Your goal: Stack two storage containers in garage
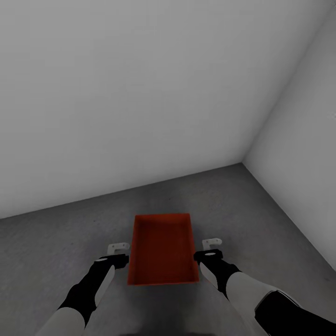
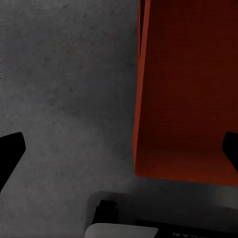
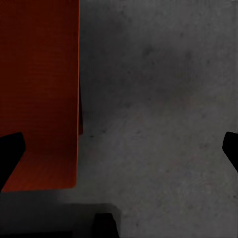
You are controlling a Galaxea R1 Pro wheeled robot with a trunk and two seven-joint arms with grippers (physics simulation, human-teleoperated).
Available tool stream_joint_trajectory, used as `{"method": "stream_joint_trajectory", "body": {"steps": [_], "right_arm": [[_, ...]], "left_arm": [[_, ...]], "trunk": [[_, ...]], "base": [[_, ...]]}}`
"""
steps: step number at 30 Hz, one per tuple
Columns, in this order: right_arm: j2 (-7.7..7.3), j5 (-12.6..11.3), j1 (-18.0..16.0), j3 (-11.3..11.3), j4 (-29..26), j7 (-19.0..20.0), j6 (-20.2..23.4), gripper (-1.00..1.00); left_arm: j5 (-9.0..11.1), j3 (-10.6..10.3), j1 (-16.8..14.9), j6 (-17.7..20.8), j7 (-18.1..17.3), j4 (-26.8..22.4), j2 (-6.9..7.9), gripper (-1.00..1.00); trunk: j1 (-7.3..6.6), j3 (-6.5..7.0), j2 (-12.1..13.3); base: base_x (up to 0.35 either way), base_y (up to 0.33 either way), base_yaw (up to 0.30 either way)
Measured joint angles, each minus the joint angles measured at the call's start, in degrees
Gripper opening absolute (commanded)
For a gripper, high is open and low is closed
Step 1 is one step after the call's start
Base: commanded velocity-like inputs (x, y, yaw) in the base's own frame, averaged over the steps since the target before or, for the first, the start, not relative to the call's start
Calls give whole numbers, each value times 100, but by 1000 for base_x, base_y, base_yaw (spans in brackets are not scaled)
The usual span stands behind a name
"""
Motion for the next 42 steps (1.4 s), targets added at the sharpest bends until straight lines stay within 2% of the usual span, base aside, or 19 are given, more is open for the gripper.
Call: {"method": "stream_joint_trajectory", "body": {"steps": [21, 28, 42], "right_arm": [[0, 0, 0, 0, 109, 7, -12, 100], [0, 0, 0, 0, 114, 7, -9, 100], [0, 10, 1, 0, 120, 7, -5, 100]], "left_arm": [[0, 8, 0, -3, 5, 0, 0, 100], [0, 4, 0, -163, 8, 0, 0, 100], [0, 16, 0, -193, 8, 0, 0, 100]], "trunk": [[0, 191, 0], [0, 254, 0], [0, 381, 0]], "base": [[0, 0, 0], [0, 0, 0], [0, 0, 0]]}}
